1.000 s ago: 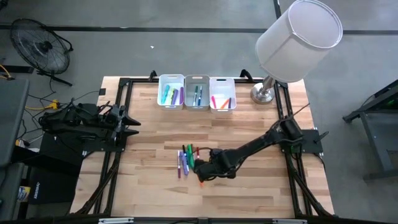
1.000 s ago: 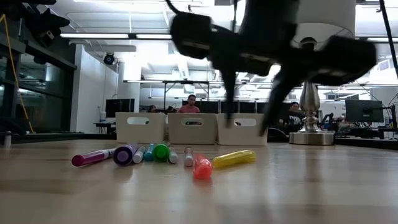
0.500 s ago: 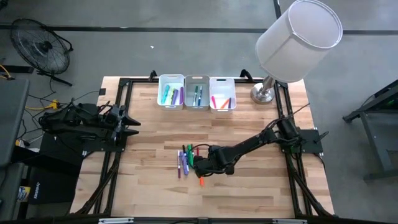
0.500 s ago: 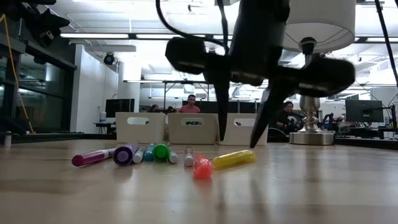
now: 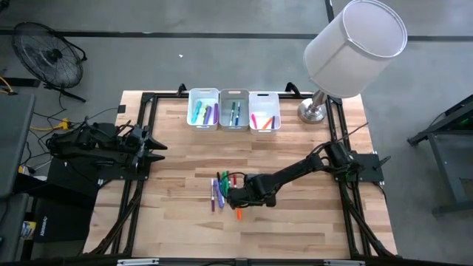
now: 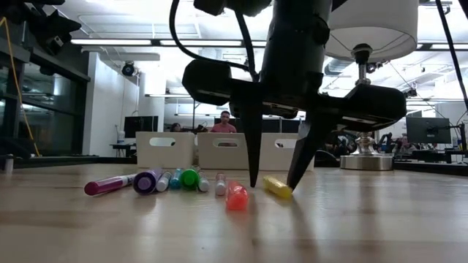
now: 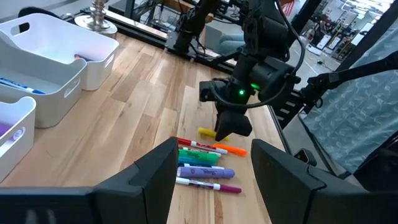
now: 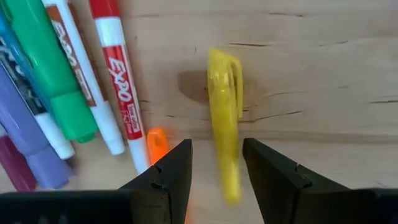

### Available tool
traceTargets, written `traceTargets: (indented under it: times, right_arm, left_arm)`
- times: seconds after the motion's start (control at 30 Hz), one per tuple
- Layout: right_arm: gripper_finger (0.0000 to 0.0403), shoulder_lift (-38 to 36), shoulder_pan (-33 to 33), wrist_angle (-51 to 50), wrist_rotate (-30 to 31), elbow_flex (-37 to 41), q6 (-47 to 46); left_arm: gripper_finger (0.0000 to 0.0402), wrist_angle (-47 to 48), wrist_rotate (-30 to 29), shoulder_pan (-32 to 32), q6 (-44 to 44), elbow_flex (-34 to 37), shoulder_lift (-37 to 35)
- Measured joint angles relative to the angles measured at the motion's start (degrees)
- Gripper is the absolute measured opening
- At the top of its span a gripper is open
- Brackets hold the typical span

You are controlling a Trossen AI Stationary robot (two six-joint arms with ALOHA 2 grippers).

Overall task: Pick & Place Markers
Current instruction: Put the yellow pen into the right white bin

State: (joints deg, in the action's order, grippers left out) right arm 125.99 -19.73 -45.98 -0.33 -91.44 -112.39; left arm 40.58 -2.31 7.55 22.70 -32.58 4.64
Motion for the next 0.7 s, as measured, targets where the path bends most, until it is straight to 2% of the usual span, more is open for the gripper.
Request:
traceTargets:
  times: [0.33, 0.7]
  right_arm:
    - [0.0142, 0.13, 0.53, -1.92, 1.04, 0.11, 8.68]
    - [0.0142, 0.13, 1.11, -4.15, 5.75, 0.24, 13.84]
  left_arm:
    - [0.0202, -0.02, -0.17, 0.0, -0.02, 0.0, -0.02]
    - [0.0202, -0.05, -0.24, -0.01, -0.02, 0.0, -0.01]
